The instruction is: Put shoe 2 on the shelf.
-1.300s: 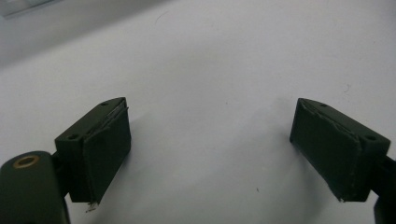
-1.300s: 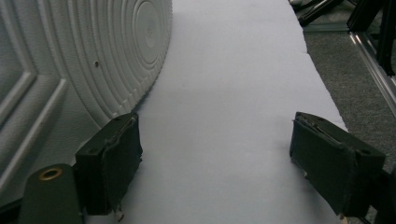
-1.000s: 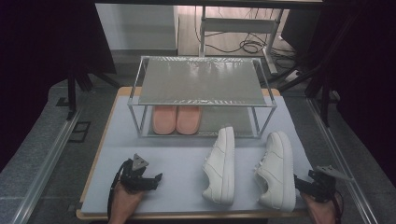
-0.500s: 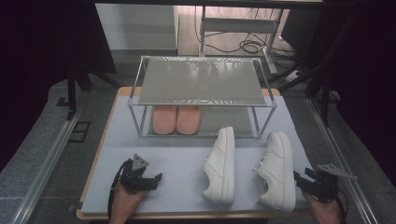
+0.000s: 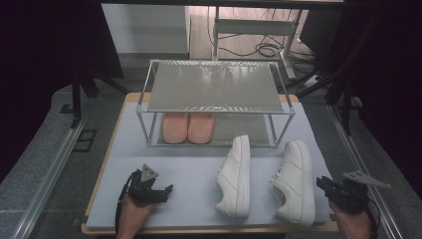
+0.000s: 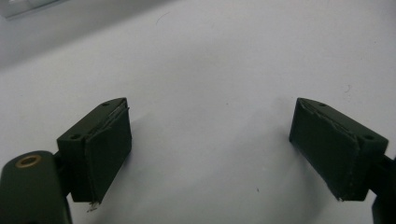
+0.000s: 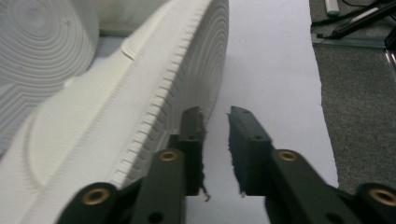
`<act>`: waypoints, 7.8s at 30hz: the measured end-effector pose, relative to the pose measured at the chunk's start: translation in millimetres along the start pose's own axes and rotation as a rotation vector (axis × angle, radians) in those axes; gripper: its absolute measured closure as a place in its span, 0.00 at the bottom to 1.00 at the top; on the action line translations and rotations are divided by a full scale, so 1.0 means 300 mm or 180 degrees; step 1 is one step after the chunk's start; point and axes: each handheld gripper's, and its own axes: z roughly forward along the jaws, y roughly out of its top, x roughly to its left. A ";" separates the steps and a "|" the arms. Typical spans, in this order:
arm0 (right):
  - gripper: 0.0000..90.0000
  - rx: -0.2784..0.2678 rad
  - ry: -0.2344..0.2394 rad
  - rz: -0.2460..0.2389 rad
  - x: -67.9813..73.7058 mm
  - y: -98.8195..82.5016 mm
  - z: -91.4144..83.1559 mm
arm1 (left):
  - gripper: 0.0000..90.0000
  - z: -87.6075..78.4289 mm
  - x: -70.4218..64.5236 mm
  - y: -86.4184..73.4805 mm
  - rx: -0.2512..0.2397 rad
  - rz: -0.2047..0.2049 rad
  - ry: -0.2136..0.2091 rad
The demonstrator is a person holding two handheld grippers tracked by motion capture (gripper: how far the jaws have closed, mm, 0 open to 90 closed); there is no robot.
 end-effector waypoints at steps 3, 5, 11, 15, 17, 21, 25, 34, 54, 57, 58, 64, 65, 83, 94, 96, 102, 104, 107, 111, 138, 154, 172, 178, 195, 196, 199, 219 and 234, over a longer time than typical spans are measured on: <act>0.93 0.0015 0.0017 -0.0076 0.010 0.015 -0.014 | 0.14 0.000 0.000 0.000 0.0000 -0.0001 0.0000; 0.97 0.0015 0.0019 -0.0115 0.018 0.026 -0.022 | 0.14 0.000 0.000 0.000 0.0000 -0.0002 -0.0001; 1.00 -0.0009 0.0125 -0.0203 0.050 0.063 -0.042 | 0.14 0.000 0.000 0.000 0.0000 0.0001 -0.0001; 1.00 0.0010 0.0180 -0.0286 0.075 0.076 -0.029 | 0.15 0.000 0.000 0.000 -0.0001 0.0000 0.0000; 1.00 0.0018 0.0200 -0.0294 0.081 0.077 -0.019 | 0.15 0.000 0.000 0.000 -0.0001 -0.0001 -0.0003; 1.00 0.0016 0.0215 -0.0304 0.088 0.075 -0.002 | 0.15 0.000 0.000 0.000 -0.0002 -0.0001 -0.0001; 1.00 0.0018 0.0222 -0.0317 0.091 0.073 0.005 | 0.14 0.000 0.000 0.000 -0.0001 -0.0002 -0.0001; 1.00 0.0049 0.0139 -0.0332 0.084 0.069 -0.002 | 0.15 0.000 0.002 0.000 0.0001 -0.0011 -0.0009; 1.00 0.0037 0.0104 -0.0258 0.032 0.050 -0.020 | 0.15 0.000 0.003 0.000 0.0006 -0.0016 -0.0014; 1.00 0.0028 0.0059 -0.0247 0.028 0.045 -0.023 | 0.15 0.000 0.003 0.000 0.0005 -0.0016 -0.0014; 1.00 0.0032 0.0035 -0.0234 0.024 0.043 -0.025 | 0.15 0.000 0.003 0.000 0.0006 -0.0017 -0.0014; 1.00 0.0083 -0.0124 -0.0153 -0.013 0.024 -0.034 | 0.15 0.000 0.003 0.000 0.0006 -0.0016 -0.0015; 1.00 0.0099 -0.0167 -0.0101 -0.031 0.013 -0.034 | 0.15 0.000 0.003 0.000 0.0006 -0.0017 -0.0015; 1.00 0.0214 -0.0423 0.0131 -0.109 -0.064 -0.002 | 0.15 0.001 0.004 0.000 0.0006 -0.0020 -0.0014; 1.00 0.0220 -0.0441 0.0176 -0.108 -0.068 0.018 | 0.15 0.001 0.004 0.000 0.0006 -0.0019 -0.0013; 1.00 0.0225 -0.0446 0.0178 -0.108 -0.069 0.018 | 0.15 0.001 0.004 0.000 0.0006 -0.0019 -0.0013; 1.00 0.0246 -0.0414 0.0233 -0.105 -0.074 0.033 | 0.15 0.000 0.003 0.000 0.0006 -0.0018 -0.0013; 1.00 0.0259 -0.0402 0.0241 -0.105 -0.077 0.039 | 0.15 0.000 0.003 0.000 0.0005 -0.0019 -0.0013; 1.00 0.0326 -0.0357 0.0237 -0.096 -0.084 0.054 | 0.15 0.001 0.003 0.000 0.0005 -0.0019 -0.0013; 1.00 0.0438 -0.0193 0.0223 -0.071 -0.104 0.097 | 0.15 0.000 0.003 0.000 0.0005 -0.0019 -0.0013; 1.00 -0.0057 -0.0154 0.0058 -0.035 -0.037 0.005 | 0.15 0.000 0.003 0.000 0.0005 -0.0018 -0.0012; 1.00 -0.0209 0.0072 -0.0174 0.068 0.070 -0.048 | 0.15 0.000 0.003 0.000 0.0002 -0.0016 -0.0010; 1.00 -0.0198 0.0324 -0.0409 0.195 0.101 -0.004 | 0.15 0.000 0.002 0.000 0.0002 -0.0012 -0.0013; 1.00 -0.0174 0.0438 -0.0443 0.235 0.110 0.008 | 0.15 0.000 0.002 0.000 0.0002 -0.0012 -0.0013; 1.00 -0.0133 0.0683 -0.0574 0.356 0.137 0.050 | 0.15 0.000 0.002 0.000 -0.0001 -0.0013 -0.0011; 1.00 -0.0149 0.0725 -0.0613 0.376 0.139 0.054 | 0.15 0.000 0.002 -0.001 -0.0001 -0.0012 -0.0010; 1.00 -0.0161 0.0770 -0.0641 0.397 0.142 0.058 | 0.15 0.000 0.002 -0.001 -0.0001 -0.0013 -0.0010; 1.00 -0.0077 0.1042 -0.0851 0.551 0.127 0.152 | 0.15 0.000 0.001 -0.001 0.0000 -0.0005 -0.0008; 1.00 -0.0036 0.1038 -0.0904 0.584 0.115 0.208 | 0.15 0.000 0.001 -0.001 0.0000 -0.0004 -0.0008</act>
